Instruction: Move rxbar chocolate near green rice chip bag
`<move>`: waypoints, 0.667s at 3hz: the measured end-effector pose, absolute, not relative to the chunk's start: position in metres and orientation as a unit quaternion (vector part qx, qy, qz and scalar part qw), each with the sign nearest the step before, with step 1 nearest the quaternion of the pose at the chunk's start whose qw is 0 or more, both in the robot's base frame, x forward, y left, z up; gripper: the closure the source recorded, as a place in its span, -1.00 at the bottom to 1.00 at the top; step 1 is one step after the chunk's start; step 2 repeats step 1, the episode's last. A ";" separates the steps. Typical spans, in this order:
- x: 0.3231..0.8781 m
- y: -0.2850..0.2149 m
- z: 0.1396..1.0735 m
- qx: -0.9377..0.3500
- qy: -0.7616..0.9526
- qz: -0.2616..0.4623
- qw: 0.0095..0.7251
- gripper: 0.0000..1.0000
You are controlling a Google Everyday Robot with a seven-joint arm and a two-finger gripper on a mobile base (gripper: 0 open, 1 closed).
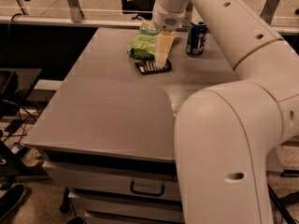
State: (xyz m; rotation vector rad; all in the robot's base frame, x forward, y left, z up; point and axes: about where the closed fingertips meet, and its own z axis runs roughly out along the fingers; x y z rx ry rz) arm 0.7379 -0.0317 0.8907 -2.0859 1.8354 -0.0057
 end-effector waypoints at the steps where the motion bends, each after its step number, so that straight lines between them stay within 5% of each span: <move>1: 0.738 -0.032 0.891 -0.738 0.650 -0.002 0.181 -1.00; 2: 0.738 -0.032 0.891 -0.738 0.650 -0.002 0.181 -1.00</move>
Offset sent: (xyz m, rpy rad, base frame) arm 0.0000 0.0000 0.0000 0.0000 0.0000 0.0000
